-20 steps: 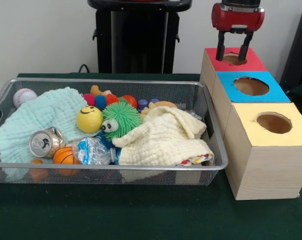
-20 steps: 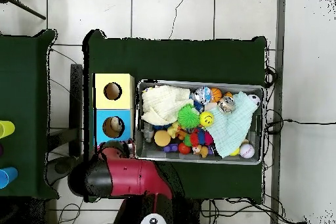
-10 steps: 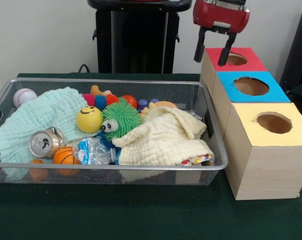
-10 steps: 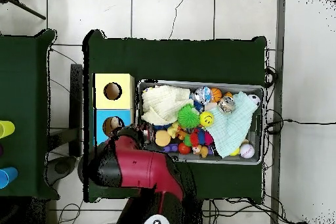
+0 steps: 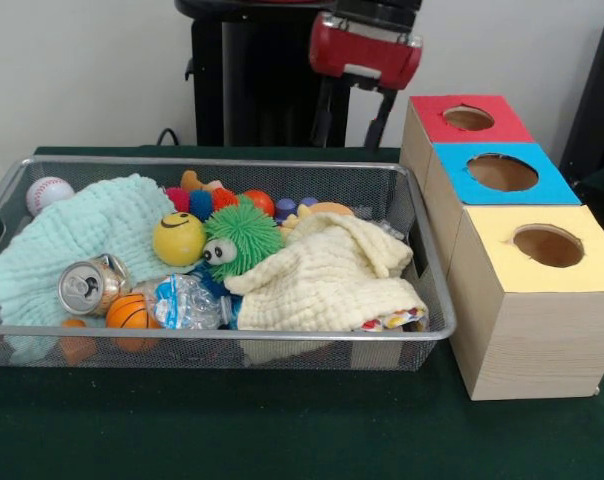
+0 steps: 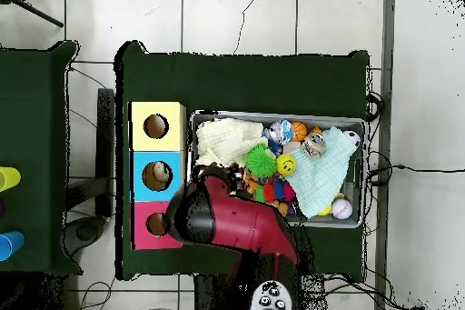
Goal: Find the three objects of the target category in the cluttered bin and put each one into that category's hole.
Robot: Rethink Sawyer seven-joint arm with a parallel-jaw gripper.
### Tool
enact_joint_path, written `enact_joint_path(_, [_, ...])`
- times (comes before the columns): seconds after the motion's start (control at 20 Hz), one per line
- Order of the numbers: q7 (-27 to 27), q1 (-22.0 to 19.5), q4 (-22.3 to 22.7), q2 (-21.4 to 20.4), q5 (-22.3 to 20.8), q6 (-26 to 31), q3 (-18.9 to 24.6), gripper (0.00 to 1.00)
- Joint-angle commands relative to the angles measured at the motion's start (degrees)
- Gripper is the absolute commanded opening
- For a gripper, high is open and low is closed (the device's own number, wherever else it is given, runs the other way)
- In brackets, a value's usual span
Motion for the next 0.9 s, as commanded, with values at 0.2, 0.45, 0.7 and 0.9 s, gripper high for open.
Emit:
enact_joint_path(0.2, [3.41, -6.74, -3.31, 5.82, -6.05, -5.61, 7.95, 1.0])
enact_joint_path(0.45, [3.55, -8.97, -4.33, 7.52, -8.27, -7.37, 9.55, 1.0])
enact_joint_path(0.7, [4.82, -10.74, -6.02, 9.94, -10.45, -12.02, 10.56, 1.0])
enact_joint_path(0.9, [6.37, -12.13, -6.79, 11.45, -11.86, -16.67, 11.6, 1.0])
